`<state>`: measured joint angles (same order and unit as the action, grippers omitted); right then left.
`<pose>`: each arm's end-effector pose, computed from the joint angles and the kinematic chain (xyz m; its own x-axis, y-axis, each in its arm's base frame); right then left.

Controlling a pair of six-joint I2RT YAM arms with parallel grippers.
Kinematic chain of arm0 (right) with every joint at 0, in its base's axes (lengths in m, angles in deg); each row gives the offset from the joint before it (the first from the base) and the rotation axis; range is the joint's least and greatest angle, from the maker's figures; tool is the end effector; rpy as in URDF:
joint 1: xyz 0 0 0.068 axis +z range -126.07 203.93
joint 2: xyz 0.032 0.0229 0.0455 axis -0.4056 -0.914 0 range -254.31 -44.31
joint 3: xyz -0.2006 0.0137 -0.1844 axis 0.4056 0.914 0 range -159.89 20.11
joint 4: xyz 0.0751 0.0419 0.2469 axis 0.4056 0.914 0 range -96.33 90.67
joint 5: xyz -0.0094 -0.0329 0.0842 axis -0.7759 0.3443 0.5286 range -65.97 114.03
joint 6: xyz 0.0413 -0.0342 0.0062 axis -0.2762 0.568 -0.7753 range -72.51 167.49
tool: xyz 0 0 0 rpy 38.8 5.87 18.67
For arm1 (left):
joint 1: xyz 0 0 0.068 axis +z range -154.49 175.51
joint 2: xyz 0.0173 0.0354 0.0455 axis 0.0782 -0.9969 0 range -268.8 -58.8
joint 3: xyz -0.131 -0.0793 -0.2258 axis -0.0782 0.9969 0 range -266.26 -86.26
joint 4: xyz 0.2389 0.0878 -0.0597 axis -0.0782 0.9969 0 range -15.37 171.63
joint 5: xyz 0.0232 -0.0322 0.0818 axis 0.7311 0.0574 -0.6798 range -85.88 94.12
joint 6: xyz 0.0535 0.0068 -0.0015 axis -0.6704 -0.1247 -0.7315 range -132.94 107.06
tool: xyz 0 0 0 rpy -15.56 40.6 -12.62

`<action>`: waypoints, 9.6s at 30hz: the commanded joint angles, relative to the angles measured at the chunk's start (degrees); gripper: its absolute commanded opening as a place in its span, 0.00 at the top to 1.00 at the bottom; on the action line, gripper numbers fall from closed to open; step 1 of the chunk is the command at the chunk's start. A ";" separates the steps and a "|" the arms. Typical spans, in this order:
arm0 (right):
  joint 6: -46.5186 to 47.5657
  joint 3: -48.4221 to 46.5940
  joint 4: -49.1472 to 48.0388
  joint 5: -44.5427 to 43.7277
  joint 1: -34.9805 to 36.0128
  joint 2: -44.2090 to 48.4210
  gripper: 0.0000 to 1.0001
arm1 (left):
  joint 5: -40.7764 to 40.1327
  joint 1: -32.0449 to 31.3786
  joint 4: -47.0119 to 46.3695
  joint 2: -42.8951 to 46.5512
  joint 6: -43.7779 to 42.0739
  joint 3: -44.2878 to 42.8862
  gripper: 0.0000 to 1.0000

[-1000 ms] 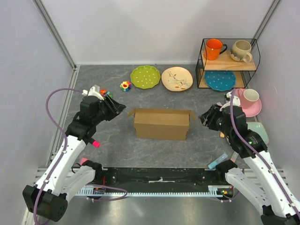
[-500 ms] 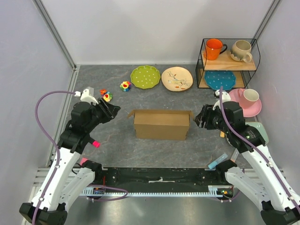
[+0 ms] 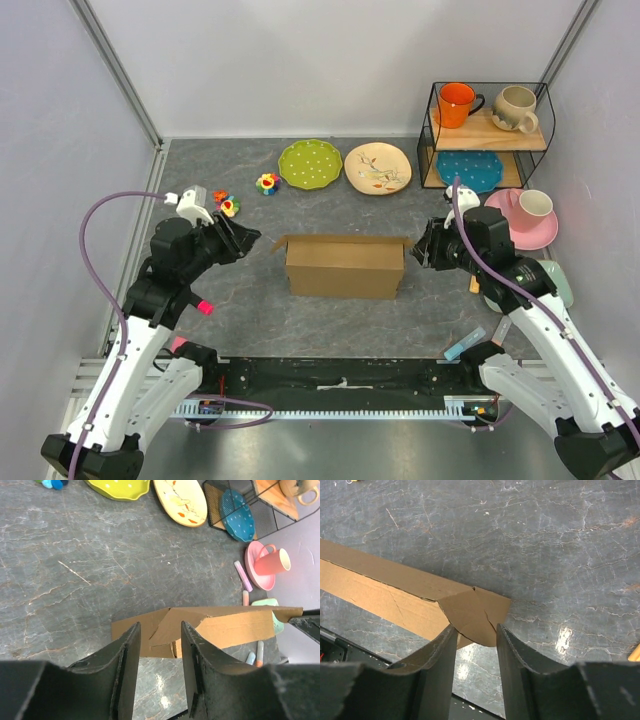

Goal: Fold the paper box

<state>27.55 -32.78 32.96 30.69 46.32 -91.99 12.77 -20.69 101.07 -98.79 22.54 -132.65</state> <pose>0.1569 0.0690 0.3294 -0.6464 0.1002 -0.7564 -0.2623 0.9017 0.3436 0.1494 -0.0489 0.3327 -0.5068 -0.4502 -0.7351 0.1440 0.7965 -0.5872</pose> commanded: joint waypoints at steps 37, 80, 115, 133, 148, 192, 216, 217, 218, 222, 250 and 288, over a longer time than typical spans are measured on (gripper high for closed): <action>1.05 -2.40 -2.64 3.54 0.46 -2.33 0.61 | 8.23 -6.29 -5.96 -8.00 -33.72 0.42 0.60; -9.06 -2.31 -5.71 8.46 0.99 -5.93 0.95 | 10.87 -7.52 -10.18 -8.79 -29.24 1.57 0.98; -6.34 5.95 -6.94 -2.34 5.55 -4.53 1.00 | 12.54 -7.52 -15.80 -8.62 -1.57 2.27 0.98; -4.40 8.23 -6.59 -7.97 9.25 -4.97 1.00 | 9.38 -7.44 -15.36 -7.92 5.41 6.40 0.98; -4.66 8.50 -6.50 -8.41 10.21 -4.70 1.00 | 4.27 -7.52 -17.21 -3.43 -9.73 9.03 0.98; -5.46 -2.75 -9.40 -17.73 12.24 -5.93 0.59 | 2.96 -10.60 -18.17 0.61 -15.88 17.65 0.98; -8.44 11.92 -11.69 -16.41 12.24 -2.50 1.00 | 3.31 -10.60 -17.39 -0.44 -13.77 13.88 0.67; -8.44 11.93 -11.69 -16.59 12.24 -2.85 1.00 | 3.22 -10.60 -16.95 -0.53 -13.95 13.26 0.64; -8.36 11.84 -11.60 -16.67 12.24 -2.94 1.00 | 3.13 -10.60 -16.33 -0.53 -14.47 12.47 0.63; -8.27 11.31 -11.69 -16.59 12.24 -3.38 1.00 | 1.82 -10.60 -12.91 -0.27 -16.58 7.73 0.59; -7.83 10.69 -11.78 -15.71 12.24 -4.17 1.00 | 0.49 -10.60 -14.22 -9.23 -22.83 0.25 0.76; -6.95 2.88 -7.82 -17.11 12.24 -0.40 0.72 | -0.74 -10.95 -14.92 -5.01 -16.41 13.78 0.98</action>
<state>19.70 -26.46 21.42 15.34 58.65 -93.70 13.71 -31.62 78.21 -102.04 5.65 -118.97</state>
